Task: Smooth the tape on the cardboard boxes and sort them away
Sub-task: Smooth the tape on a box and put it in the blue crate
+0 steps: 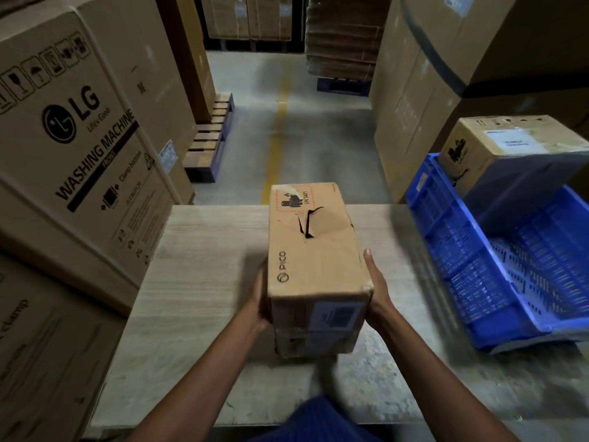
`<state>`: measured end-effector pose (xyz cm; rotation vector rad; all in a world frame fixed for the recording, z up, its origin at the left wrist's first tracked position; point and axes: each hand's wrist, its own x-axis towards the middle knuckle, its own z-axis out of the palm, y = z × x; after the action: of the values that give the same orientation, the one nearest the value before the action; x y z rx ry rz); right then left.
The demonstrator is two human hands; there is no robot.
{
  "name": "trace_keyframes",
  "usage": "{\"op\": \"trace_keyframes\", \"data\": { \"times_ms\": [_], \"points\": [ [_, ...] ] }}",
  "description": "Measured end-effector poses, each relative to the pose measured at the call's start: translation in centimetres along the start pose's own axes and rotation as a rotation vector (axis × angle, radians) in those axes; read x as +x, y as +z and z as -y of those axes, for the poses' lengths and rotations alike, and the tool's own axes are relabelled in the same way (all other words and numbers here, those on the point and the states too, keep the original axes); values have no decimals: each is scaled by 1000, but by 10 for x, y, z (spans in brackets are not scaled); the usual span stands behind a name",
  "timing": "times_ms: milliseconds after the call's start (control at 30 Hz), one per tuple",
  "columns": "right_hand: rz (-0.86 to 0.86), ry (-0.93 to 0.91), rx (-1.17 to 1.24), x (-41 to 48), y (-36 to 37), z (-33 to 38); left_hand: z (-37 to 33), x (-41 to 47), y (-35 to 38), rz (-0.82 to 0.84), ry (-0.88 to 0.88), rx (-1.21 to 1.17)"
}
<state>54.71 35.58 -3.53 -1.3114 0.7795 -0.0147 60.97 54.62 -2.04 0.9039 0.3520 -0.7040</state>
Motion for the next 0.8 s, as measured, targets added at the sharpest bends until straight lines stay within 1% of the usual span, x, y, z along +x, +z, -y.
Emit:
{"op": "trace_keyframes", "data": {
  "times_ms": [167, 233, 300, 367, 467, 533, 600, 667, 800],
  "points": [
    [-1, 1, -162, -7, 0, -12, 7, 14, -15, -108, -86, 134],
    [2, -20, -214, -5, 3, -9, 4, 15, -19, -126, -89, 207],
    [24, -23, -199, 0, 4, -3, -2, 19, -23, -159, -56, 285],
    [40, -24, -155, 7, 4, 8, -13, 30, -23, -247, -21, 329],
    [-24, 31, -94, 19, 6, 28, -36, 48, -15, -346, 15, 389],
    [-11, 113, -50, 23, 11, 43, -47, 59, -3, -265, -25, 434],
    [86, 165, 12, 19, 18, 54, -55, 58, 13, -141, -69, 427],
    [173, 119, 18, 13, 25, 57, -57, 53, 23, -89, -71, 409],
    [156, 58, 111, 9, 22, 54, -58, 45, 25, -55, -12, 413]
  ]
}}
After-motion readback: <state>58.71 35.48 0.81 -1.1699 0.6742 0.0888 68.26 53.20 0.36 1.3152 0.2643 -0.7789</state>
